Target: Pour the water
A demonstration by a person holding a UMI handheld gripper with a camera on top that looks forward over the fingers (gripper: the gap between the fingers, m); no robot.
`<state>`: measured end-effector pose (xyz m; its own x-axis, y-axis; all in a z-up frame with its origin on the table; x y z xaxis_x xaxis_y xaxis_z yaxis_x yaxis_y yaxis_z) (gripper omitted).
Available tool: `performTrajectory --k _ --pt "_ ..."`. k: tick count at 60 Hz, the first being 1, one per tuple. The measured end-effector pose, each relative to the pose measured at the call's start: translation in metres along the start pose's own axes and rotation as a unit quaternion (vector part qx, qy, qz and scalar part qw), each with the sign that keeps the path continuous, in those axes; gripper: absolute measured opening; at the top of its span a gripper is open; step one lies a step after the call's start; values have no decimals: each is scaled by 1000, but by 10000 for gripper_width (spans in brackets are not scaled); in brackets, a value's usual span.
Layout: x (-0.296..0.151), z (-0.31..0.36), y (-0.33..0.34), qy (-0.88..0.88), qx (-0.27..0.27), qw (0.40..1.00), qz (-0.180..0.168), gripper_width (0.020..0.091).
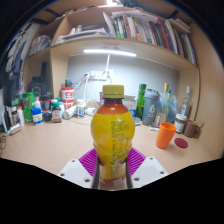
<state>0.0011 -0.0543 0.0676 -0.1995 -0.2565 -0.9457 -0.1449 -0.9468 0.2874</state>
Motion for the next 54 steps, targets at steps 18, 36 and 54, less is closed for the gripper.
performTrajectory --k 18,36,54 --pt "-44 24 -20 -141 -49 988 49 295" --pt "-131 -25 -77 -684 -130 709 111 290" --pt "-185 -51 -90 -893 -218 375 119 290"
Point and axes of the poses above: the point between the fingertips, and its own axes, seen from behind it with the camera up: z to the left, x down, y backward, against the way the camera looks, the point moved 4 cm from there along y, backward, against the way the camera looks, and after that the axes turned 14 degrees about -y, right-handed, at the moved point
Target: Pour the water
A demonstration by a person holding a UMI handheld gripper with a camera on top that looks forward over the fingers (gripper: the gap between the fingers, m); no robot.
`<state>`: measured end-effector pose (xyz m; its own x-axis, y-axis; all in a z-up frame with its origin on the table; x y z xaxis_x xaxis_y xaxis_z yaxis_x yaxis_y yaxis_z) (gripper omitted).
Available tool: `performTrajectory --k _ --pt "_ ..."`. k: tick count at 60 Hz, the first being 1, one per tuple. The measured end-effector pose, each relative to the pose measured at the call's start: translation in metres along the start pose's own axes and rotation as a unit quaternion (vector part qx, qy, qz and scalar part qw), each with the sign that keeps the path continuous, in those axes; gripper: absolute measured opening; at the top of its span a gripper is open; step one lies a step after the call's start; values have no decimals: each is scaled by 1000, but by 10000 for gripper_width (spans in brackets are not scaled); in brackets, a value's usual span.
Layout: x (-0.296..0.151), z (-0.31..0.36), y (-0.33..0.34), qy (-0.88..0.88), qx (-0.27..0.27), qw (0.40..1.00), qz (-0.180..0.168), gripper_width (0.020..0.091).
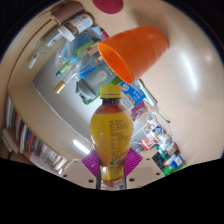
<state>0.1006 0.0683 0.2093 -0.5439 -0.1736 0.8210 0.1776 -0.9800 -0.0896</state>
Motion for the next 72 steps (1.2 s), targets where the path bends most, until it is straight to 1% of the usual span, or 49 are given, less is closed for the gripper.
performTrajectory --k 3,9,17,20,23,25,27,29,32,34,37,39,40,41,42,43,46,47,48,52,57,60,63,66,71,72 --pt "-6 8 -3 -20 -9 1000 4 291" --pt "-9 18 -5 -57 -25 998 0 291" --pt "-11 23 -6 -53 -25 998 0 292" --pt "-10 24 -4 -28 -12 1000 3 290" --pt "-8 21 -2 33 17 999 7 290" --pt "-7 17 0 109 45 993 10 289" --pt "-8 13 5 212 74 974 9 290" --pt "-8 14 13 331 106 938 -2 290" --pt "-15 35 24 513 131 848 -23 294" --pt "-16 61 30 621 128 772 -41 294" --pt "-8 103 38 743 100 658 -67 298" --pt "-2 130 44 800 76 589 -85 309" --pt "-11 151 50 823 59 557 -91 315" --pt "-13 161 52 842 54 527 -102 325" --pt "-7 168 51 855 60 500 -119 326" --pt "-12 177 53 868 61 475 -132 331" --pt "-31 195 62 894 63 415 -155 344" --pt "-48 201 67 901 56 401 -157 360" --pt "-60 206 70 904 61 391 -160 365" --pt "-101 204 79 905 102 377 -171 373" --pt "-161 188 89 899 142 377 -170 389" --pt "-187 175 92 896 160 381 -165 406" --pt "-208 161 94 890 175 390 -159 412" --pt "-229 153 93 884 179 402 -155 419" --pt "-249 140 94 874 195 418 -152 429" --pt "-254 137 93 875 197 417 -151 440"
Point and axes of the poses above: the point between the fingertips, and its own axes, seen from behind it with the camera up: z to the left, x down, y backward, against the way the camera looks, the point moved 4 cm from there along y, backward, against the way the camera looks, and after that the axes turned 14 degrees about -y, right-handed, at the moved point
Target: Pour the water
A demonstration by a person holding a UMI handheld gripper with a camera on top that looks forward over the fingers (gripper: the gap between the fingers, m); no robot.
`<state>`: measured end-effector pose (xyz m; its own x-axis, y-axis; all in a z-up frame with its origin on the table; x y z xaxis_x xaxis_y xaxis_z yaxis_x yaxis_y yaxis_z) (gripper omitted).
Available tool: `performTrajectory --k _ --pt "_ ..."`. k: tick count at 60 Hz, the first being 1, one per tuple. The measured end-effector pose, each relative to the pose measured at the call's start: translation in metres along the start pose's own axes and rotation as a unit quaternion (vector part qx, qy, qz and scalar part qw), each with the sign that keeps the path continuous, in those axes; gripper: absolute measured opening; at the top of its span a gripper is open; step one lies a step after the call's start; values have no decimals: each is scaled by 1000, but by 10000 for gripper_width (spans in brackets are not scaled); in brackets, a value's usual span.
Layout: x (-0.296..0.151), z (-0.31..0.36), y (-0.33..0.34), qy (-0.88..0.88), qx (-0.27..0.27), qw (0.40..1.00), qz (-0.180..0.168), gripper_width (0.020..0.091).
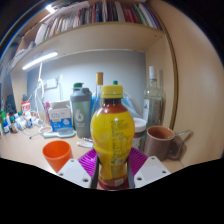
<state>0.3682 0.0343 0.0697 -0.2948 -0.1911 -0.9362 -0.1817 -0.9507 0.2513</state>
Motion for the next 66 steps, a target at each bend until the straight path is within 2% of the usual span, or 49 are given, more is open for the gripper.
performTrajectory --k 2,10,15,18,21,24,28,37,48,58,66 --pt "-2 0 0 2 -3 1000 -15 433" --pt "-1 -2 -1 -9 -5 1000 -16 432" --pt "0 -1 1 1 -1 1000 -3 490" --pt "2 -4 5 4 9 1000 17 561" --pt "2 -3 12 3 17 999 29 730" --pt "0 -3 23 -3 18 999 35 858" --pt "1 -3 45 -9 26 999 46 836" --pt "-1 -4 116 -18 62 996 55 839" --pt "-13 25 236 -40 95 993 57 838" --pt "-25 62 340 -46 94 993 63 845" --pt "-32 66 393 -37 90 993 67 844"
Point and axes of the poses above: the point between the fingertips, and its own axes, seen from behind it with the camera up: z to the left, x down, y backward, against the way the camera looks, the point moved 4 cm from there along y, backward, against the way the camera looks, and after that the axes turned 14 degrees about -y, right-handed, at the moved point
